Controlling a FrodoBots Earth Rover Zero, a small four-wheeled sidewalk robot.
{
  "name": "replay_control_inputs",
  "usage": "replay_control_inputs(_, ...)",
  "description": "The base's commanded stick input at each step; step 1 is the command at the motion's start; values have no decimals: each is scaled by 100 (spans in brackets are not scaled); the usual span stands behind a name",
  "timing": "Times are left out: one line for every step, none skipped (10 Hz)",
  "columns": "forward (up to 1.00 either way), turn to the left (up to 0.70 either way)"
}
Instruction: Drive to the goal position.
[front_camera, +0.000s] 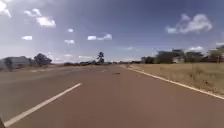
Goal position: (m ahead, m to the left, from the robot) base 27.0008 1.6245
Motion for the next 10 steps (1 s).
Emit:
replay_control_inputs(85,-34)
replay_control_inputs(85,-34)
replay_control_inputs(85,-34)
replay_control_inputs(85,-28)
replay_control_inputs(85,-11)
replay_control_inputs(85,0)
replay_control_inputs(85,0)
replay_control_inputs(85,0)
replay_control_inputs(85,0)
replay_control_inputs(85,0)
